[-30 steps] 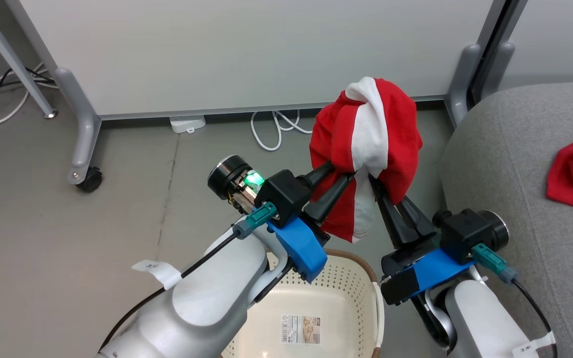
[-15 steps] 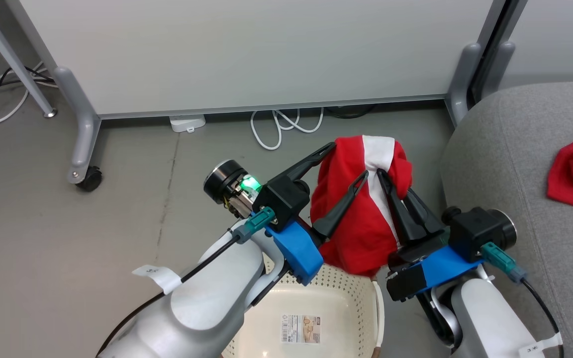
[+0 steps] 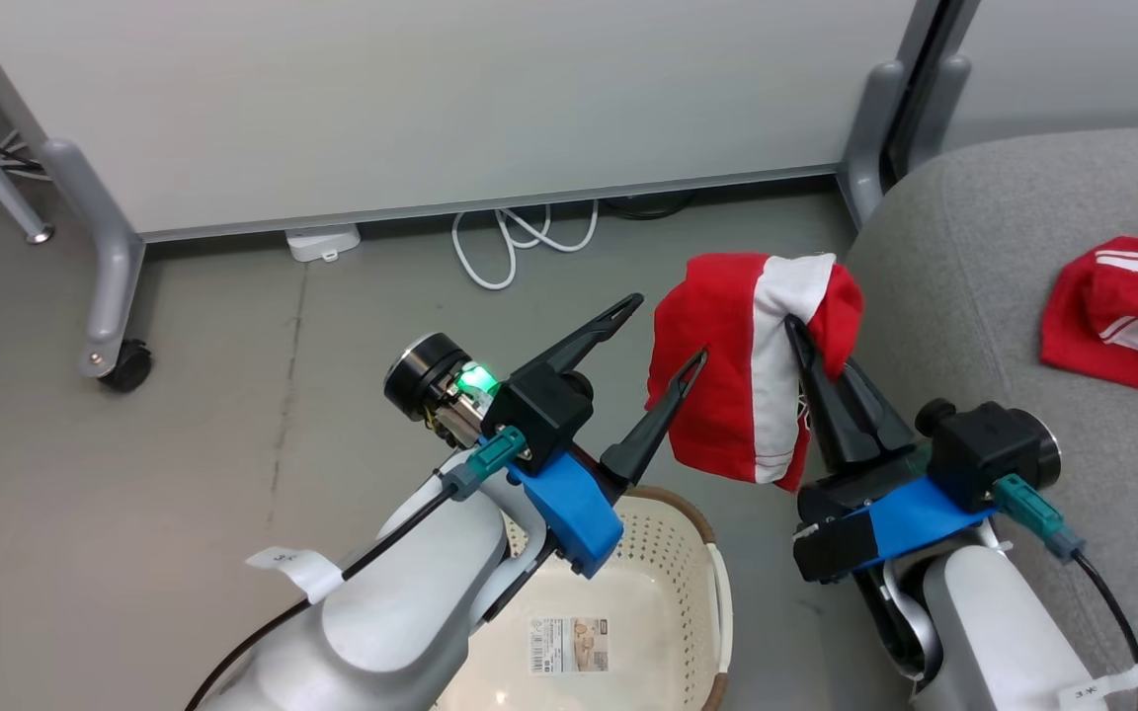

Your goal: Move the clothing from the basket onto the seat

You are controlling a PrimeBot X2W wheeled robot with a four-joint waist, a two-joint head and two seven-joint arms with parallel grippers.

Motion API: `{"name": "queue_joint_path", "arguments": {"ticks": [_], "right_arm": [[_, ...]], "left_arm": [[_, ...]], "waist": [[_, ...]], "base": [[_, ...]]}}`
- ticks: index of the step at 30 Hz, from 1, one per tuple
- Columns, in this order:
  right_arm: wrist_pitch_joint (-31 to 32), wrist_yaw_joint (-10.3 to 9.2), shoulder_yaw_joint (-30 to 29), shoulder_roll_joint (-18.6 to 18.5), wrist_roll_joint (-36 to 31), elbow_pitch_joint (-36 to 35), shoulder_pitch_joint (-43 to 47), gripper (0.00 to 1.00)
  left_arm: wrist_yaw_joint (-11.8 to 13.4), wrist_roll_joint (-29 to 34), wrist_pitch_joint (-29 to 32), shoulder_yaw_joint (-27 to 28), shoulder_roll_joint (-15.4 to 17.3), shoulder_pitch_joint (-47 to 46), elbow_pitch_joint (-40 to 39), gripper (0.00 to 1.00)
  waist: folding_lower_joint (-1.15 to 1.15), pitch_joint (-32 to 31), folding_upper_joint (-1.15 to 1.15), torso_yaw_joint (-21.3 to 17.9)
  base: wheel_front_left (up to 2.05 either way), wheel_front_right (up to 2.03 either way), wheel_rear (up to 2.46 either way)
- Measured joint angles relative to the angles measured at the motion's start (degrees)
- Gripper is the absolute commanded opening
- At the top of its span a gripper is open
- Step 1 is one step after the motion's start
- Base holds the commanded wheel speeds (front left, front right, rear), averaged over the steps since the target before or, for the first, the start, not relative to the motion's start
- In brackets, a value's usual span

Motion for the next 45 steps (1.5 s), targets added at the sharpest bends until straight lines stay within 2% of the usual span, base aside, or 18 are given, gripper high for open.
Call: {"name": "queue_joint_path", "arguments": {"ticks": [14,29,36,45], "right_arm": [[0.0,0.0,-4.4,0.0,-1.0,-3.0,0.6,0.0],[0.0,0.0,-9.3,0.2,-1.1,-5.0,3.5,0.0],[0.0,0.0,-10.7,0.2,-1.1,-5.6,4.8,0.0],[0.0,0.0,-12.1,0.3,-1.5,-7.5,4.0,0.0]], "left_arm": [[0.1,1.0,0.0,-0.1,0.7,0.6,-0.7,1.0],[-0.4,1.5,0.0,-2.0,-0.2,0.4,-0.6,1.0],[-0.4,1.6,0.0,-2.1,-0.3,0.4,-0.6,1.0],[-0.4,2.1,0.0,-1.9,-0.2,0.4,-0.8,1.0]], "waist": [[0.0,2.8,0.0,-7.2],[0.0,4.8,0.0,-14.4],[0.0,5.4,0.0,-16.1],[0.0,6.0,0.0,-16.1]], "base": [[0.0,0.0,0.0],[0.0,0.0,0.0],[0.0,0.0,0.0],[0.0,0.0,0.0]]}}
